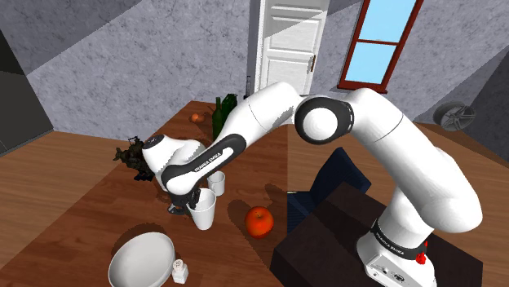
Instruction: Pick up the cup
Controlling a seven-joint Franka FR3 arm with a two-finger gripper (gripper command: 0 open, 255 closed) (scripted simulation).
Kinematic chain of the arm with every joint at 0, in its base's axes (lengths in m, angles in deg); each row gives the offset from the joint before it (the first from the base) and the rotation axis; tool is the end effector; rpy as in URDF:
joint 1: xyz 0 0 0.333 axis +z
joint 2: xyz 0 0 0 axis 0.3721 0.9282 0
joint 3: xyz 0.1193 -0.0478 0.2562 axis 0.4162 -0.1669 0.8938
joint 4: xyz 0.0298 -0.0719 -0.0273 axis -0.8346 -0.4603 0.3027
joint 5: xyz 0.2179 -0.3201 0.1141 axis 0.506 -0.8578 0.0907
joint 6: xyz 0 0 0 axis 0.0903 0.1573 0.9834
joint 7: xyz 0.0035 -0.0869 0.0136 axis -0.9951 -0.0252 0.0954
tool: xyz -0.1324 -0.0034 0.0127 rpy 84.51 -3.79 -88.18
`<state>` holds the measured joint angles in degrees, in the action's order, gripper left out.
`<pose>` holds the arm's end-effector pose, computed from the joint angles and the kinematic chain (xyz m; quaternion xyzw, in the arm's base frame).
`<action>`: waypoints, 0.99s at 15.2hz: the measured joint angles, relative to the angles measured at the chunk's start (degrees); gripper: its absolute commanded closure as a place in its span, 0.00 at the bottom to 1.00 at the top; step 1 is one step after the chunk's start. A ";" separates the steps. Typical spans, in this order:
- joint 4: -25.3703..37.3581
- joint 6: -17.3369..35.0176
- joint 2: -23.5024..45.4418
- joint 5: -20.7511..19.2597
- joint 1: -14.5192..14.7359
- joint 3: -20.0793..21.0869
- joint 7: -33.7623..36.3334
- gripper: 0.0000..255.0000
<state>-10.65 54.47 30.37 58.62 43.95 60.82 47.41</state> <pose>0.5674 0.4008 0.0874 0.9930 0.0378 -0.0641 0.0912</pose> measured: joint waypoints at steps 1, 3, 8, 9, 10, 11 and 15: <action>0.00 0.00 0.02 0.00 0.00 0.00 0.00 1.00; 0.00 0.00 0.03 0.00 0.00 -0.01 0.00 1.00; -0.14 -0.48 -0.57 0.13 -0.11 0.12 -0.10 1.00; -0.68 -0.65 -1.28 0.23 -0.22 0.25 -0.06 1.00; -0.61 -1.10 -1.68 0.34 -0.27 0.35 -0.17 1.00; -0.82 -1.43 -2.22 0.45 -0.36 0.46 -0.22 1.00; -1.24 -2.95 -4.17 0.90 -0.63 0.89 -0.46 1.00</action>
<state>-11.89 51.53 26.20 59.51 43.33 61.71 46.95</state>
